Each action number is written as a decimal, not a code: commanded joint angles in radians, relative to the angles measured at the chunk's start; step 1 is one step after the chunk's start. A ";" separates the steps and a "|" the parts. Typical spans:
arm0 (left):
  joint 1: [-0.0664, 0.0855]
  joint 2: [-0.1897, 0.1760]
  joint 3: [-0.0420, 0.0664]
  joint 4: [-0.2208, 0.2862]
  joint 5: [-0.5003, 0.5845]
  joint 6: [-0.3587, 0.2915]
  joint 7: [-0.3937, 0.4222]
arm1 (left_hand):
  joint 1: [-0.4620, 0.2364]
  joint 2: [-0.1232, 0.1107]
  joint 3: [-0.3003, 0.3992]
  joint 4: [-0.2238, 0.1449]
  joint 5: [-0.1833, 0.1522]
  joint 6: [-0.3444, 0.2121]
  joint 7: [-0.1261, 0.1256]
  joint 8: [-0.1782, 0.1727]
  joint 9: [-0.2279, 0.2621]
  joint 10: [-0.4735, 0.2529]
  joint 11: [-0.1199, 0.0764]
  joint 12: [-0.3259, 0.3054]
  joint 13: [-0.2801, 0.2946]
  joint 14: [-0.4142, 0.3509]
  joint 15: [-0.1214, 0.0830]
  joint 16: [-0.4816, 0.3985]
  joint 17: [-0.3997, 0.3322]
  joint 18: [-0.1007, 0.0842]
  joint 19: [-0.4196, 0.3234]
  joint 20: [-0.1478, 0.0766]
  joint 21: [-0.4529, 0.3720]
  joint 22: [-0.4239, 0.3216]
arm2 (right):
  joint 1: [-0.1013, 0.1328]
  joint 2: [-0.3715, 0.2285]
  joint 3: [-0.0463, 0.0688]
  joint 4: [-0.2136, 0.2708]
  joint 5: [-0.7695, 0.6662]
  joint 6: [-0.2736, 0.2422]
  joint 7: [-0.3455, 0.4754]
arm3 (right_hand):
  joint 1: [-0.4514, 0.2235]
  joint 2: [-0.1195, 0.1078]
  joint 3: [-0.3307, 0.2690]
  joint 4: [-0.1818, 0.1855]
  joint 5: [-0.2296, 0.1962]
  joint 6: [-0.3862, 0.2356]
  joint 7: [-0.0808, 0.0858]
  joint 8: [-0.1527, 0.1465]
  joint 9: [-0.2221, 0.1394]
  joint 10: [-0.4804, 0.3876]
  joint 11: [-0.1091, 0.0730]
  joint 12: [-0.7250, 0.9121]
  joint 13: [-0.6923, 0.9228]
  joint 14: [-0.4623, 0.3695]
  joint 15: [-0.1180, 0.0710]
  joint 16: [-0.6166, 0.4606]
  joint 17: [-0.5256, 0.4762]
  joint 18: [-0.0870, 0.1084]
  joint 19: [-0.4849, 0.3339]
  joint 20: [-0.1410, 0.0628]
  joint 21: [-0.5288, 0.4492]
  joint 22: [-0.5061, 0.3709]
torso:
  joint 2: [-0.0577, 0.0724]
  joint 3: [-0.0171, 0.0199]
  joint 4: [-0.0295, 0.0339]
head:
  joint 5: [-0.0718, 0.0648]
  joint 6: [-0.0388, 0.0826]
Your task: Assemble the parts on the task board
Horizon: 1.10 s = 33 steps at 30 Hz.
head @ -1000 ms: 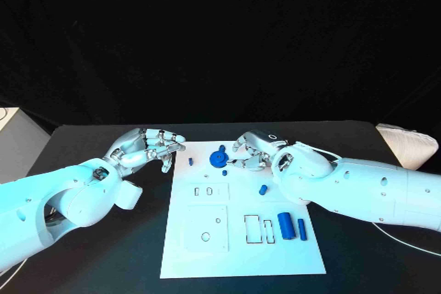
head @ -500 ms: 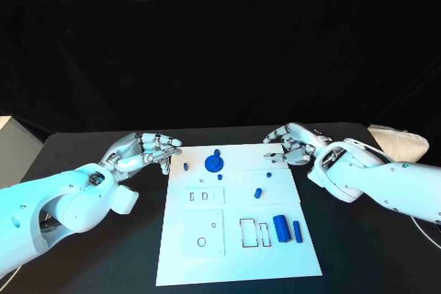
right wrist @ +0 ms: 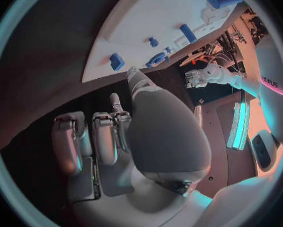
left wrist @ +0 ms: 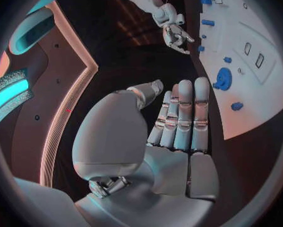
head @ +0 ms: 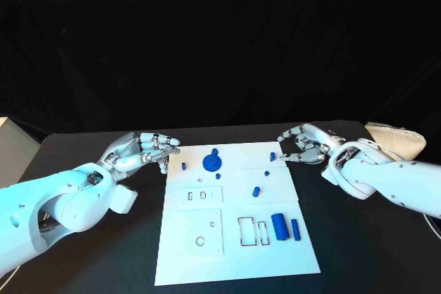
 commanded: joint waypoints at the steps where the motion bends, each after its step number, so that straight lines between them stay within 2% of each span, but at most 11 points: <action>1: 0.000 0.002 0.000 0.000 -0.006 0.021 0.010 | -0.007 0.000 0.005 -0.001 -0.002 -0.007 0.001 0.001 0.002 -0.006 0.001 -0.004 0.001 -0.007 0.000 -0.006 -0.001 0.015 -0.010 0.000 -0.003 -0.001 | -0.009 0.011 0.000 -0.019 -0.029 0.024 0.027 | 0.014 0.000 -0.013 0.006 -0.005 -0.011 0.001 -0.003 -0.002 0.026 0.010 -0.007 0.187 0.085 0.005 0.005 0.189 -0.004 0.099 0.006 -0.002 0.255 | 0.001 -0.0011 0.0018 | 0.002 -0.004; 6: -0.001 0.002 0.000 -0.002 -0.008 0.022 0.010 | -0.008 0.001 0.006 -0.002 -0.002 -0.006 0.001 0.001 0.002 -0.006 0.001 -0.004 0.001 -0.007 0.000 -0.008 -0.002 0.014 -0.010 0.000 -0.003 0.001 | -0.025 0.035 0.000 -0.050 -0.038 0.036 0.022 | 0.026 0.000 -0.031 0.020 -0.006 -0.020 0.002 -0.003 -0.004 0.024 0.010 -0.009 0.185 0.086 0.006 0.005 0.190 -0.004 0.099 0.007 -0.001 0.255 | 0.003 0.0018 0.0004 | 0.002 -0.006; 9: -0.001 0.002 0.000 -0.003 -0.008 0.023 0.010 | -0.008 0.001 0.006 -0.002 -0.002 -0.006 0.001 0.001 0.002 -0.006 0.001 -0.004 0.001 -0.007 0.000 -0.008 -0.002 0.014 -0.010 0.000 -0.003 0.001 | -0.032 0.048 0.000 -0.064 -0.040 0.036 0.017 | 0.031 0.005 -0.032 0.024 -0.004 -0.017 0.002 -0.001 -0.003 0.026 0.011 -0.007 0.188 0.086 0.006 0.006 0.193 -0.004 0.100 0.008 0.000 0.256 | 0.001 0.0001 -0.0001 | 0.004 -0.011; 17: -0.001 0.002 0.000 -0.005 -0.009 0.023 0.008 | -0.008 0.001 0.007 -0.003 -0.002 -0.006 0.001 0.001 0.002 -0.006 0.001 -0.004 0.001 -0.007 0.000 -0.009 -0.002 0.014 -0.009 0.001 -0.002 0.002 | -0.043 0.083 0.000 -0.092 -0.031 0.035 -0.002 | 0.030 0.032 -0.027 0.030 0.010 0.021 0.000 0.019 0.005 0.034 0.009 0.002 0.194 0.087 0.004 0.007 0.195 -0.006 0.104 0.007 0.007 0.261 | 0.001 -0.0010 0.0009 | 0.004 -0.016; 23: -0.001 0.001 0.000 -0.005 -0.010 0.024 0.007 | -0.008 0.001 0.007 -0.003 -0.002 -0.006 0.001 0.001 0.002 -0.006 0.001 -0.004 0.001 -0.007 0.000 -0.009 -0.002 0.014 -0.009 0.001 -0.002 0.002 | -0.048 0.099 0.000 -0.101 -0.014 0.034 -0.011 | 0.021 0.050 -0.017 0.028 0.018 0.047 -0.004 0.031 0.010 0.039 0.006 0.008 0.198 0.087 0.002 0.006 0.195 -0.007 0.105 0.005 0.009 0.263 | 0.001 0.0003 0.0002 | 0.006 -0.019; 27: -0.001 0.001 0.000 -0.006 -0.010 0.024 0.005 | -0.008 0.001 0.007 -0.003 -0.002 -0.006 0.001 0.001 0.002 -0.006 0.001 -0.004 0.001 -0.007 0.000 -0.009 -0.002 0.014 -0.009 0.001 -0.002 0.002 | -0.050 0.108 0.000 -0.105 -0.007 0.038 -0.013 | 0.014 0.065 -0.003 0.027 0.024 0.073 -0.010 0.043 0.014 0.043 0.000 0.013 0.202 0.087 -0.002 0.006 0.195 -0.007 0.105 0.002 0.009 0.263 | 0.000 -0.0005 -0.0001 | 0.006 -0.020; 33: -0.001 0.000 0.000 -0.006 -0.012 0.024 0.004 | -0.008 0.001 0.007 -0.003 -0.002 -0.006 0.001 0.001 0.002 -0.006 0.001 -0.004 0.001 -0.007 0.000 -0.009 -0.002 0.014 -0.009 0.001 -0.002 0.002 | -0.052 0.115 0.000 -0.108 -0.003 0.043 -0.014 | 0.006 0.076 0.015 0.027 0.029 0.105 -0.021 0.059 0.017 0.048 -0.009 0.018 0.206 0.087 -0.011 0.006 0.196 -0.007 0.105 -0.006 0.009 0.263 | -0.001 -0.0003 -0.0006 | 0.006 -0.024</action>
